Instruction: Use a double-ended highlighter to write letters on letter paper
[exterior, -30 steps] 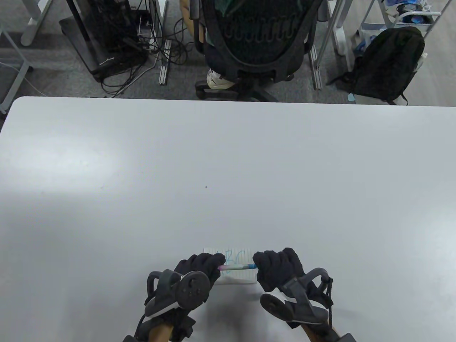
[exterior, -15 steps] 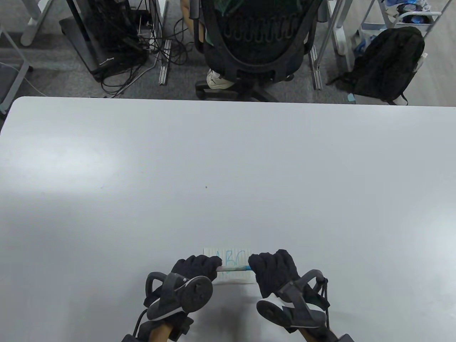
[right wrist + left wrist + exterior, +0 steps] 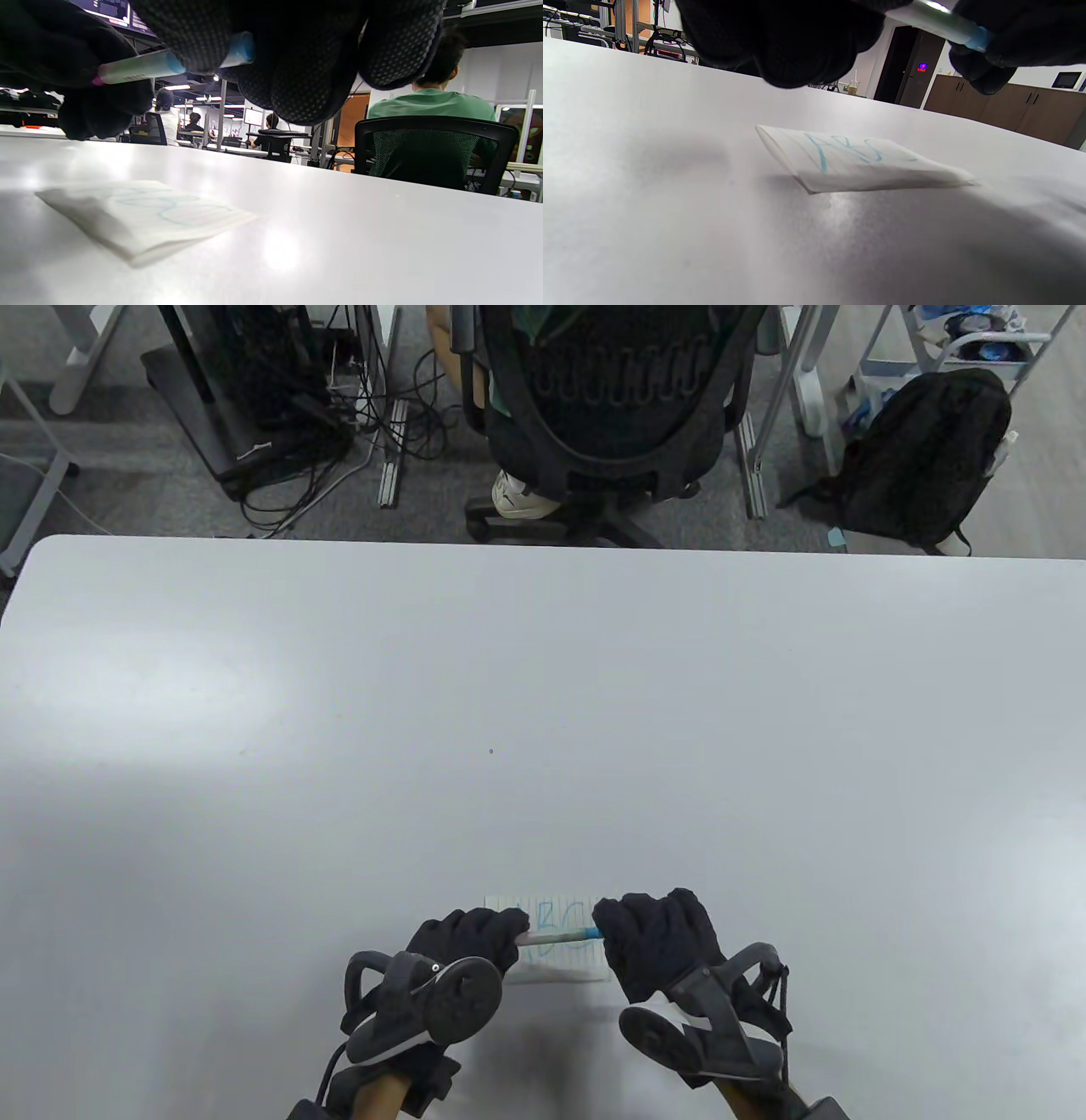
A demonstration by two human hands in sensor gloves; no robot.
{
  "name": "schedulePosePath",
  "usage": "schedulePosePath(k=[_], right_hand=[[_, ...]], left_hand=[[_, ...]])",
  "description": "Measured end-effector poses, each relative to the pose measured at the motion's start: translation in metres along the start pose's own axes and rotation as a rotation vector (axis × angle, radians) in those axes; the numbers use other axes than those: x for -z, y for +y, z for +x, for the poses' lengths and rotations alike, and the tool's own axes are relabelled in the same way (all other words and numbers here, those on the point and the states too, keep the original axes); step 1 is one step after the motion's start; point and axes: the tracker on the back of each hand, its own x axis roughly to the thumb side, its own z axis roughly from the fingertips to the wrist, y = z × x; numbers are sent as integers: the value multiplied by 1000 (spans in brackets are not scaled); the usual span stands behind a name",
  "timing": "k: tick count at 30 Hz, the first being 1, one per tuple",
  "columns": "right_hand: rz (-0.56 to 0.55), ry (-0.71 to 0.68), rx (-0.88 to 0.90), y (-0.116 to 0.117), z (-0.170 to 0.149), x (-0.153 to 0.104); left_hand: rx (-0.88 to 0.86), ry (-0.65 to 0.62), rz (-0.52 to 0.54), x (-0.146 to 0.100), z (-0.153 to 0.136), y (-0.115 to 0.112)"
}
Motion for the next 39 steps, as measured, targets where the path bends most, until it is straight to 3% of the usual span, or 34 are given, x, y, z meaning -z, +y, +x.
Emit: schedulePosePath(k=[13,22,36,39], right_hand=[[59,120,-49,10,-32,27],[162,261,-75,33,-52,45],[352,333,-156,54,-59,55],[340,346,-166,53,-60,55]], left_hand=[[55,77,-8,3,-10,-1],[84,77,-26,5,-9,-4],[78,78,-48,6,-10,-4],[76,81,-53,6,-10,-4]])
